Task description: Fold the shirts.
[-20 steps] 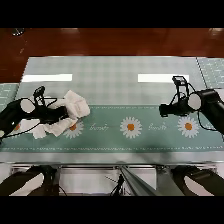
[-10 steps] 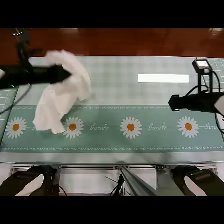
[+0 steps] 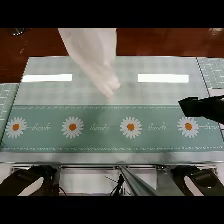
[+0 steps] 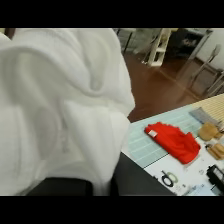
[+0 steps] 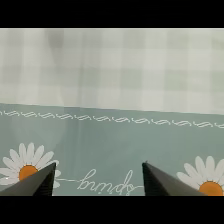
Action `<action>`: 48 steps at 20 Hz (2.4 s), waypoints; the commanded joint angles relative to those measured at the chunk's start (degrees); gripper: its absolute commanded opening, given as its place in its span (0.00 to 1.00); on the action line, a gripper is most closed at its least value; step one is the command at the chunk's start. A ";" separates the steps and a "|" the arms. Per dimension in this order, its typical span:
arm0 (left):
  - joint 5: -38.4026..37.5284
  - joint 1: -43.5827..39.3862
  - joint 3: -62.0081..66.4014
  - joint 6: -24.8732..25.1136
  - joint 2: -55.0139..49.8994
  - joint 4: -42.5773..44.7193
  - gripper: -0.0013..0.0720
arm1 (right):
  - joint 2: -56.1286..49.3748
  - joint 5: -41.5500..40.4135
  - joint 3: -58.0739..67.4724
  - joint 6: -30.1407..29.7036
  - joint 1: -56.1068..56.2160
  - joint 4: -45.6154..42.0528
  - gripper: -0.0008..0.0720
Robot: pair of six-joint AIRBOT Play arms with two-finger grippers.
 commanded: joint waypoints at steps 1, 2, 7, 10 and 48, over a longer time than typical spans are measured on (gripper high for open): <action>2.43 -5.75 2.82 -0.63 0.04 0.07 0.06 | 2.36 0.39 0.02 0.26 0.07 1.05 0.87; 2.47 -7.85 1.42 -0.39 0.04 0.09 0.06 | 2.36 0.63 0.02 0.24 0.07 1.05 0.87; 5.42 -15.69 -14.53 1.05 0.31 0.31 0.05 | 2.36 0.68 0.02 0.26 0.07 0.04 0.87; 4.26 -14.12 -26.93 0.85 2.14 0.39 0.05 | 2.36 0.70 -0.17 0.26 0.07 -0.81 0.87; -6.78 25.99 -80.19 15.08 8.37 -16.48 0.06 | -31.23 -19.17 -20.76 -17.11 7.34 47.84 0.87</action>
